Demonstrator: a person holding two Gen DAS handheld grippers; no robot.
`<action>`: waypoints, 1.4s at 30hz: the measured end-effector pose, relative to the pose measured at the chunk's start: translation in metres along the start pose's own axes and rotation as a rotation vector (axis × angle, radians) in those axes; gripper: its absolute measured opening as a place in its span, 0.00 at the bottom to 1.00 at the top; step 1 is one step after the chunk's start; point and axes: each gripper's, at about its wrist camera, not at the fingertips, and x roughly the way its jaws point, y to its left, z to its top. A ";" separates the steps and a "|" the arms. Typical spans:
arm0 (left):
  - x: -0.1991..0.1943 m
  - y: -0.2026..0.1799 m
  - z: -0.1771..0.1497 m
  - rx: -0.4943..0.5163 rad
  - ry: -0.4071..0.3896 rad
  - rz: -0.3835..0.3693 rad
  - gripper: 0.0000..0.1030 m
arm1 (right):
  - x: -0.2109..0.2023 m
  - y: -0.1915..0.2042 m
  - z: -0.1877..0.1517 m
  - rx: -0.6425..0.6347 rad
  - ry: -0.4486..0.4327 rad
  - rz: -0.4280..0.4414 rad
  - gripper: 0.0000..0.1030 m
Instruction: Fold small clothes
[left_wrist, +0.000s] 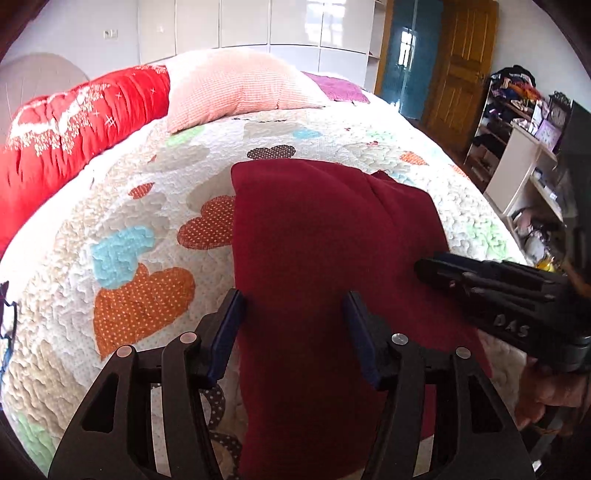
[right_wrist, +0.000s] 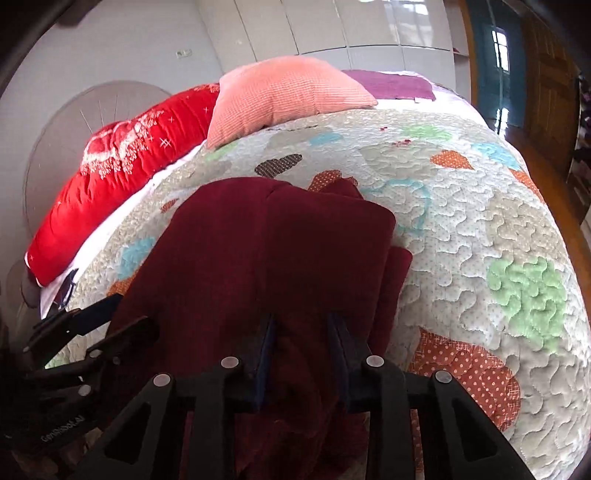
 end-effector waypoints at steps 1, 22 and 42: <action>-0.001 0.000 -0.001 -0.003 -0.002 0.002 0.55 | -0.007 0.001 0.001 0.007 -0.007 0.008 0.27; -0.079 0.010 -0.019 -0.086 -0.180 0.082 0.55 | -0.108 0.047 -0.034 -0.025 -0.191 -0.032 0.48; -0.095 0.006 -0.022 -0.055 -0.220 0.105 0.67 | -0.105 0.052 -0.039 -0.031 -0.172 -0.035 0.49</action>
